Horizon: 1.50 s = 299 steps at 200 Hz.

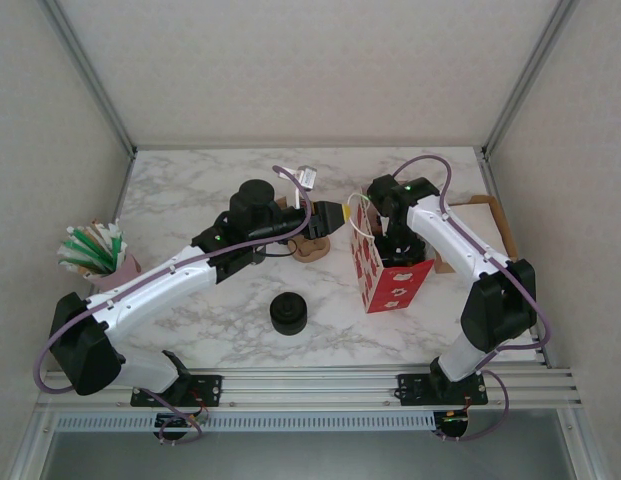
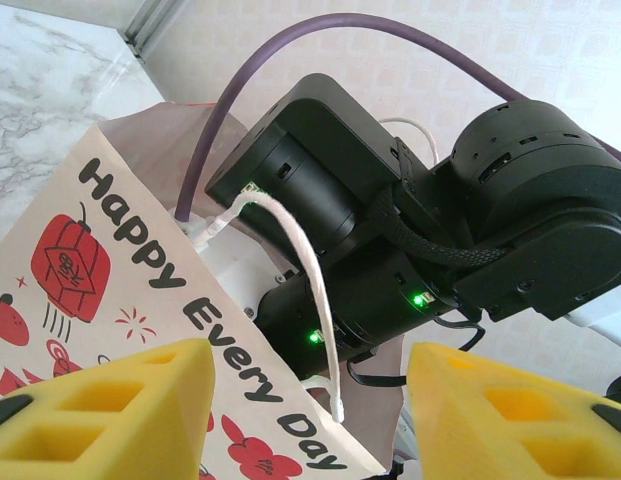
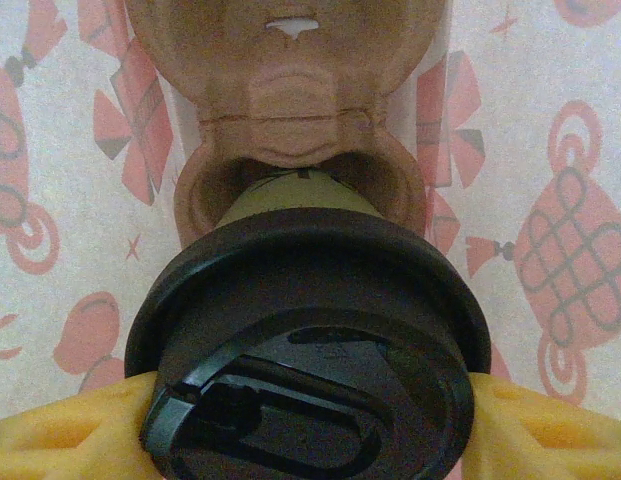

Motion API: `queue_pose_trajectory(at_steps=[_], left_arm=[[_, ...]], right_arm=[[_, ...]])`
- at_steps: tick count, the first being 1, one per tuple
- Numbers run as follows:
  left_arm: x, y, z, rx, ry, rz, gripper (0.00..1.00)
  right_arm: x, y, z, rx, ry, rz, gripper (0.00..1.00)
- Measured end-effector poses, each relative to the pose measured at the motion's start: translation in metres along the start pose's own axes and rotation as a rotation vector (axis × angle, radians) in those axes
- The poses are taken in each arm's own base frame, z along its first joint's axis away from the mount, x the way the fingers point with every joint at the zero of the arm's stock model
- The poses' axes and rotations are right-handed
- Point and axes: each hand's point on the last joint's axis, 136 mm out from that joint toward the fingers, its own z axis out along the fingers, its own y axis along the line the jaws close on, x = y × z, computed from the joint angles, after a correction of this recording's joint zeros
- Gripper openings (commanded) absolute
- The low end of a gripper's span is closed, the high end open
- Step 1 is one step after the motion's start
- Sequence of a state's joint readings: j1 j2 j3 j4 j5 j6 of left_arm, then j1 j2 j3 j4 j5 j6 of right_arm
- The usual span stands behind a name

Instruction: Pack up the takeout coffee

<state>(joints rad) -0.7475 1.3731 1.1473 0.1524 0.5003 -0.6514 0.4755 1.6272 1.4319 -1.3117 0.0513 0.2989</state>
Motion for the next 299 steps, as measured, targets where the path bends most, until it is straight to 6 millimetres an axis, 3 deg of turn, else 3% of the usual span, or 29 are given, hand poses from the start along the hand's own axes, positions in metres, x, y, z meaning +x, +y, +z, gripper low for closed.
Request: queue_pose_trajectory(at_steps=[150, 221, 299], left_arm=[[0.013, -0.003, 0.004, 0.002, 0.039, 0.015, 0.68], [0.018, 0.000, 0.007, -0.005, 0.056, 0.015, 0.68], [0.019, 0.000, 0.008, -0.007, 0.058, 0.014, 0.68]], right_arm=[[0.000, 0.000, 0.002, -0.001, -0.001, 0.000, 0.67], [-0.001, 0.000, 0.004, -0.002, -0.003, 0.000, 0.67], [0.000, 0.000, 0.003, -0.003, -0.005, 0.001, 0.77]])
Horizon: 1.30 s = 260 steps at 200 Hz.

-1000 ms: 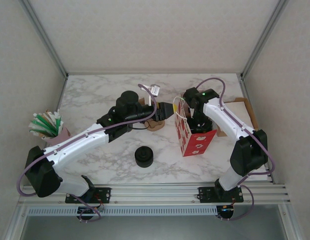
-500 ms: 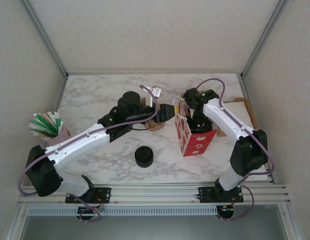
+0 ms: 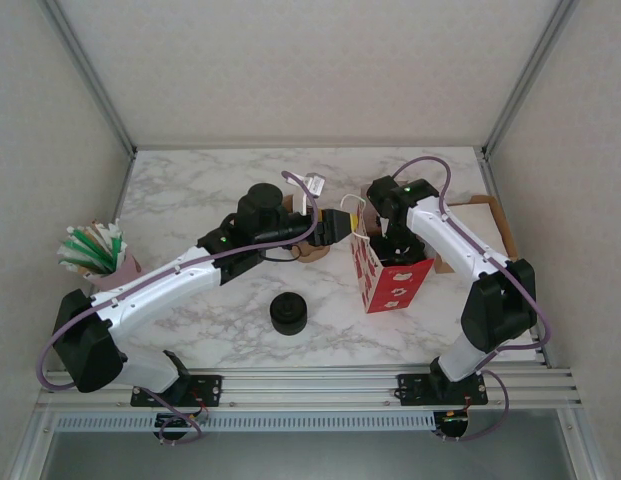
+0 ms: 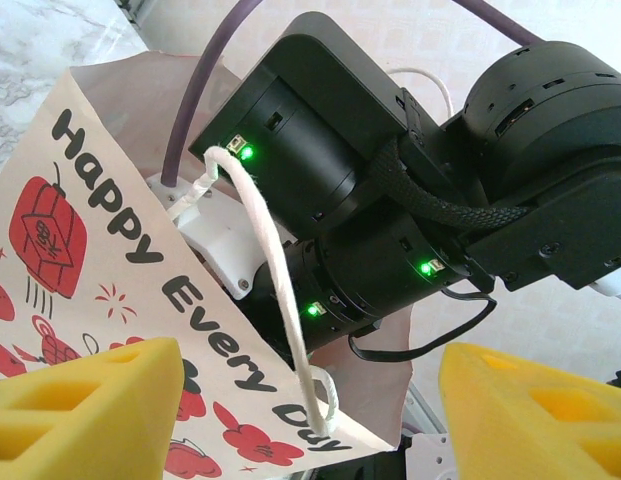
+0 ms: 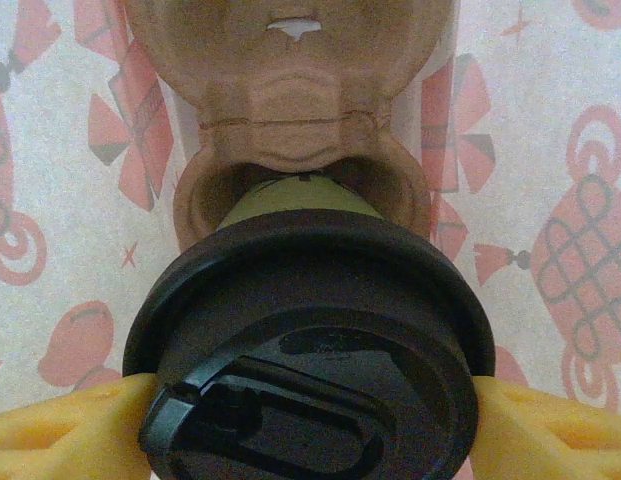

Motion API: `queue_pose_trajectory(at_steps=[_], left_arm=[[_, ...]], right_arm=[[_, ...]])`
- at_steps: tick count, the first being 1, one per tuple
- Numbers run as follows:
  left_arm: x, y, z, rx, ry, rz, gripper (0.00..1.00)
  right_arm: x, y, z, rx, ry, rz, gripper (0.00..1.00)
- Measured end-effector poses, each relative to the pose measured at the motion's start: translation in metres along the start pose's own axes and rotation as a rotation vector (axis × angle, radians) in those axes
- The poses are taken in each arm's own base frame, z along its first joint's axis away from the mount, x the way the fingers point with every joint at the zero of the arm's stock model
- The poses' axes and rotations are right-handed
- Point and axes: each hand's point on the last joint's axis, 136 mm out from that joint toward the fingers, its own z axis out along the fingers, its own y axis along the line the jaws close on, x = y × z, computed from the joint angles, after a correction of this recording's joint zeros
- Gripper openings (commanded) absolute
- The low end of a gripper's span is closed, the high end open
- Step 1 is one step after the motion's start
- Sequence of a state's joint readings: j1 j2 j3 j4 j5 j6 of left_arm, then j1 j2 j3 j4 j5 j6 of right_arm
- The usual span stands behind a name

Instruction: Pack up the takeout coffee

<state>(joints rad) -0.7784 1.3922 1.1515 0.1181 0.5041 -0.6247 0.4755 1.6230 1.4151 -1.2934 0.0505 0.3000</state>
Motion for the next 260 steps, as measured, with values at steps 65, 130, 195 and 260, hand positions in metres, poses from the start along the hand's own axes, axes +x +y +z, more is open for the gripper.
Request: queue_pose_trajectory(at_steps=[65, 130, 195, 260], left_arm=[[0.004, 0.001, 0.004, 0.000, 0.011, -0.001, 0.68], [0.005, -0.003, 0.005, 0.007, 0.015, 0.001, 0.68], [0.007, -0.005, 0.005, 0.009, 0.021, 0.001, 0.68], [0.009, -0.005, 0.006, 0.007, 0.024, 0.005, 0.68]], right_arm=[[0.002, -0.001, -0.005, -0.003, -0.013, 0.003, 0.80], [0.003, -0.002, -0.014, -0.012, -0.042, 0.004, 0.85], [0.007, -0.003, -0.019, -0.014, -0.046, 0.004, 0.86], [0.007, -0.003, -0.023, -0.016, -0.053, 0.004, 0.87]])
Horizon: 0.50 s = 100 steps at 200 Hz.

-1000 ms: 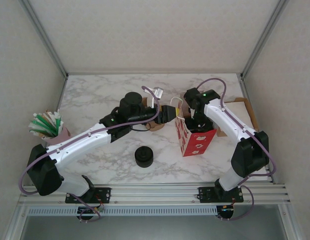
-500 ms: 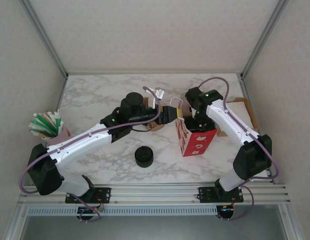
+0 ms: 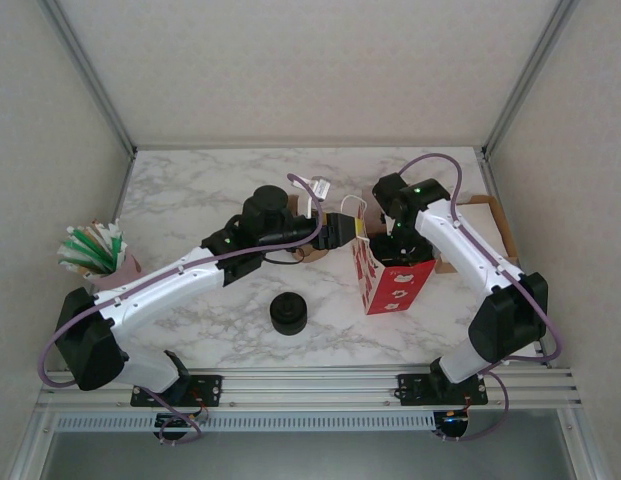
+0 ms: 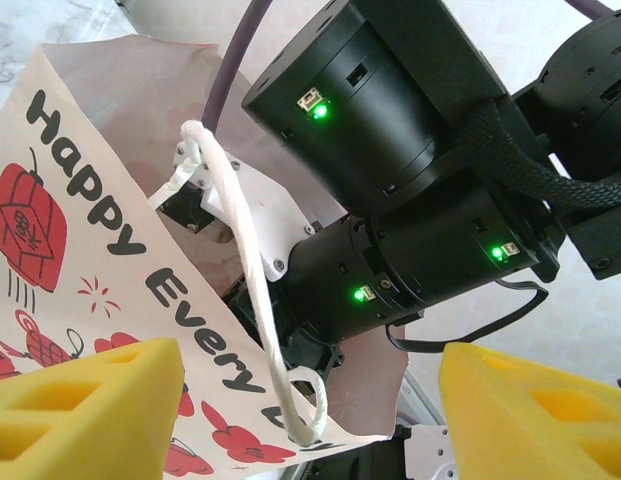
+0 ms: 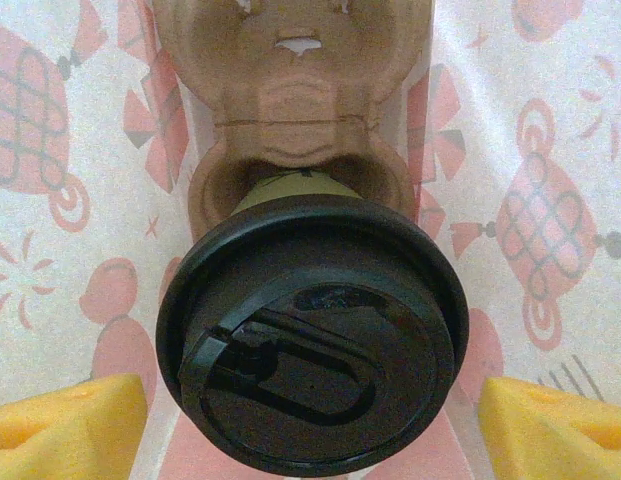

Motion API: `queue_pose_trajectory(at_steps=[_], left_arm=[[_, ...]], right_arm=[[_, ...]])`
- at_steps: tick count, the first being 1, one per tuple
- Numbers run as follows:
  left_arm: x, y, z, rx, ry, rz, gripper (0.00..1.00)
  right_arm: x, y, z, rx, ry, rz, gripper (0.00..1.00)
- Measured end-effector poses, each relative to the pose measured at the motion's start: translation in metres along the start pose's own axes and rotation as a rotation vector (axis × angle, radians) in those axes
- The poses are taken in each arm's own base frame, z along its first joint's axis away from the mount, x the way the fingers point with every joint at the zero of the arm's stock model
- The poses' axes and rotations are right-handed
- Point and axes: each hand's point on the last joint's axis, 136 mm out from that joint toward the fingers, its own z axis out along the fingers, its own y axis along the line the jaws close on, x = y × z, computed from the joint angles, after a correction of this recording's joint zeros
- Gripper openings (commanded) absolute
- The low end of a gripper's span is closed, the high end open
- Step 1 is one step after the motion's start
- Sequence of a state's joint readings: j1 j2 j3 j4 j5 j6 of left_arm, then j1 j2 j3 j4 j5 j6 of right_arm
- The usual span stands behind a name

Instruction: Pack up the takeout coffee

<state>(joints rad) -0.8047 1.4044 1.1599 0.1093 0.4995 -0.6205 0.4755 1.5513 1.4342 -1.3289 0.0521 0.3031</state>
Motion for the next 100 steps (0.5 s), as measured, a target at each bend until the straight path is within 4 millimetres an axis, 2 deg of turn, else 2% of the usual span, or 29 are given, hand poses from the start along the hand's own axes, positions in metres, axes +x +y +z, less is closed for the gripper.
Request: queue_pose_trajectory(at_steps=[100], left_arm=[[-0.002, -0.002, 0.000, -0.002, -0.002, 0.015, 0.68]], right_arm=[[-0.002, 0.000, -0.016, -0.013, -0.036, 0.005, 0.87]])
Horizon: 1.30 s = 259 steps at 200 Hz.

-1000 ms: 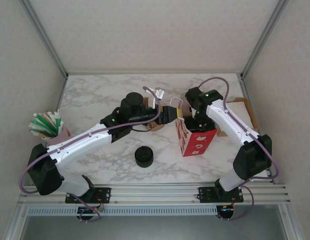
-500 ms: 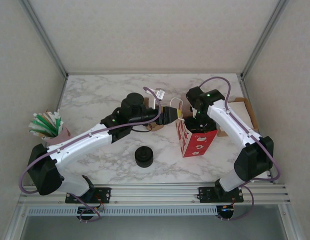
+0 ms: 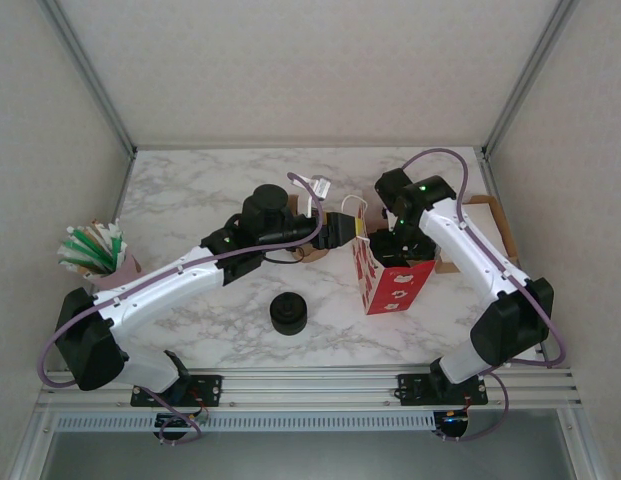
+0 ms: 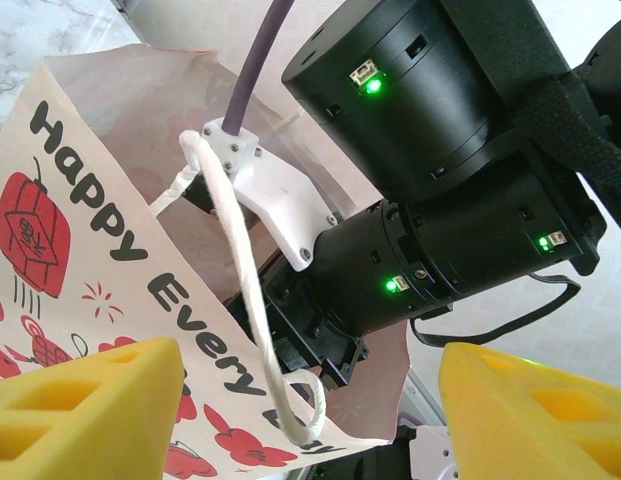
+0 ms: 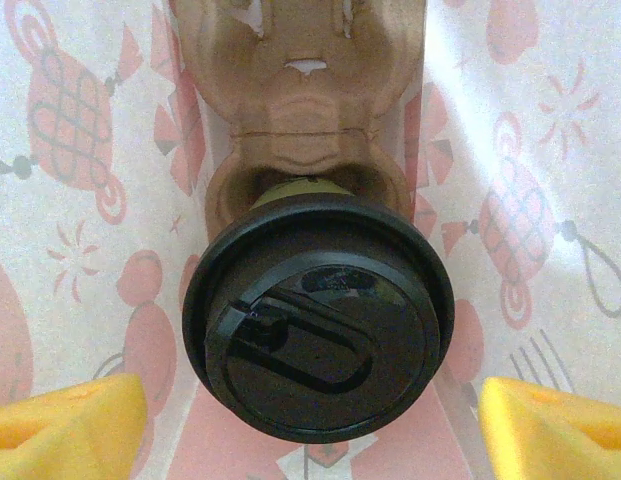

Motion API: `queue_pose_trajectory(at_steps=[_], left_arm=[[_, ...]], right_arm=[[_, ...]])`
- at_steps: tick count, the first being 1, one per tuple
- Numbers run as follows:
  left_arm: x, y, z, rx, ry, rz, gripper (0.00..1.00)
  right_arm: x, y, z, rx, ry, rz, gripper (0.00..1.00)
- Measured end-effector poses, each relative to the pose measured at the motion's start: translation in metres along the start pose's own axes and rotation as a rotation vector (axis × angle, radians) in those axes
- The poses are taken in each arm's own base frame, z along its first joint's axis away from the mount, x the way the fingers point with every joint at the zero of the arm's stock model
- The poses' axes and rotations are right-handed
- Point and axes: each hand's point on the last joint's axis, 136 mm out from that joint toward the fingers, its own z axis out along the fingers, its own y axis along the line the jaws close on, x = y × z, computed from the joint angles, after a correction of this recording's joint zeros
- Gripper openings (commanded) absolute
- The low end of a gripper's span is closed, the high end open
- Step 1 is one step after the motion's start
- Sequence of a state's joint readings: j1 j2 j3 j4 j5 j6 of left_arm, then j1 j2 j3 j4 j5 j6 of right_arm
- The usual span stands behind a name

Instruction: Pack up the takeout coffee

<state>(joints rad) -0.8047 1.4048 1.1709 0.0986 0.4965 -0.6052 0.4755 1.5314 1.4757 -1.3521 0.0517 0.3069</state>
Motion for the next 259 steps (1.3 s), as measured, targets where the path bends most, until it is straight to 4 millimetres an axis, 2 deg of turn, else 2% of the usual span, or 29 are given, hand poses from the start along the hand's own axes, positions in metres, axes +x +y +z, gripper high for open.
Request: queue_pose_trajectory(at_steps=[171, 259], left_arm=[[0.002, 0.003, 0.001, -0.007, 0.008, -0.004, 0.68], [0.000, 0.005, 0.001, -0.021, -0.005, -0.004, 0.68]], right_arm=[[0.001, -0.002, -0.005, 0.002, -0.016, 0.004, 0.86], [0.003, -0.001, -0.026, -0.015, -0.075, 0.015, 0.71]])
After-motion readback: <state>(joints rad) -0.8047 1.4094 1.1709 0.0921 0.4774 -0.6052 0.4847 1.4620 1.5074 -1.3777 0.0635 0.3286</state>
